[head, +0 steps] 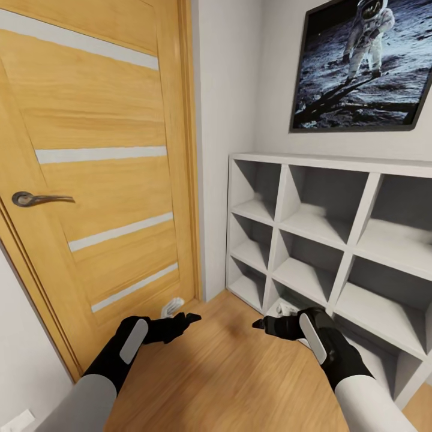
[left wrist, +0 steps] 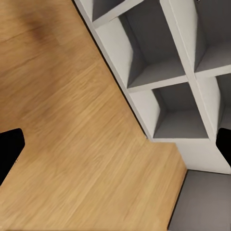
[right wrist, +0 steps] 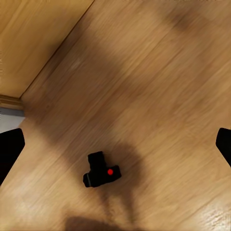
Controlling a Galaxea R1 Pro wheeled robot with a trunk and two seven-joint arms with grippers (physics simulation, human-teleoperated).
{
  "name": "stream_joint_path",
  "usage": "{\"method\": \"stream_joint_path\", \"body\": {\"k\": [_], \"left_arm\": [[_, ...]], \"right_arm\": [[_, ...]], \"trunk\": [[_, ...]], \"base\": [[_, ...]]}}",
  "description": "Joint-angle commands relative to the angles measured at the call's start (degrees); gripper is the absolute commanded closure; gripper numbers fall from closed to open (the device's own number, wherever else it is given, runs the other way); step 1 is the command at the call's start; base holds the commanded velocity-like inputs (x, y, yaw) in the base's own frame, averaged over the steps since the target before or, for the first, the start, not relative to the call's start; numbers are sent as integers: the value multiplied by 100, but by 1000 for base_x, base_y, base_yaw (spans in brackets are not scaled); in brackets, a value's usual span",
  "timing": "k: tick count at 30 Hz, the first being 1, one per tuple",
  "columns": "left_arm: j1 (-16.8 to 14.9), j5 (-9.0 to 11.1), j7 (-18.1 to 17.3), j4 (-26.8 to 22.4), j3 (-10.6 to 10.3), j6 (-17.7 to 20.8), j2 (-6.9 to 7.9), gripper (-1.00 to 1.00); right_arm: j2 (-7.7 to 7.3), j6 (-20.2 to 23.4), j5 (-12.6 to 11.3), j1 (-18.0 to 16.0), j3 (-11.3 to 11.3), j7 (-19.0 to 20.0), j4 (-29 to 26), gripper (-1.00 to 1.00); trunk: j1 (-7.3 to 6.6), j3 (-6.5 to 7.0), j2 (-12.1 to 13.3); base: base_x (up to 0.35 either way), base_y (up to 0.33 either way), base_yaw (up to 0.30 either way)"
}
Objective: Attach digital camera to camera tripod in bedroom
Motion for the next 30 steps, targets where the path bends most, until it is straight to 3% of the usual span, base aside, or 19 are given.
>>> {"method": "stream_joint_path", "body": {"k": [1, 2, 4, 12, 24, 30], "left_arm": [[-3, -1, -20, 1, 17, 28, 11, -100], [-3, 16, -37, 12, 21, 28, 103, -100], [-3, 19, -42, 13, 25, 30, 120, -100], [-3, 16, -31, 27, 35, 37, 143, -100], [-3, 22, -16, 41, 41, 49, 164, -100], [-3, 30, -9, 67, 94, 50, 165, -100]], "right_arm": [[-1, 19, 43, -3, 1, 50, -10, -100], [10, 19, 26, -2, 6, 55, -24, -100], [12, 19, 23, -4, 7, 56, -23, -100], [8, -16, 39, -5, -5, 57, -44, -100], [-39, 24, 28, -8, -41, 65, -520, -100], [-62, 31, 22, -7, -43, 261, -560, -100]], "trunk": [[22, -24, -45], [44, -42, -85], [88, -78, -165], [264, -222, -486], [527, -437, -967], [659, -545, -1208]], "base": [[0, 0, 0], [0, 0, 0], [0, 0, 0], [0, 0, 0], [0, 0, 0], [0, 0, 0]]}}
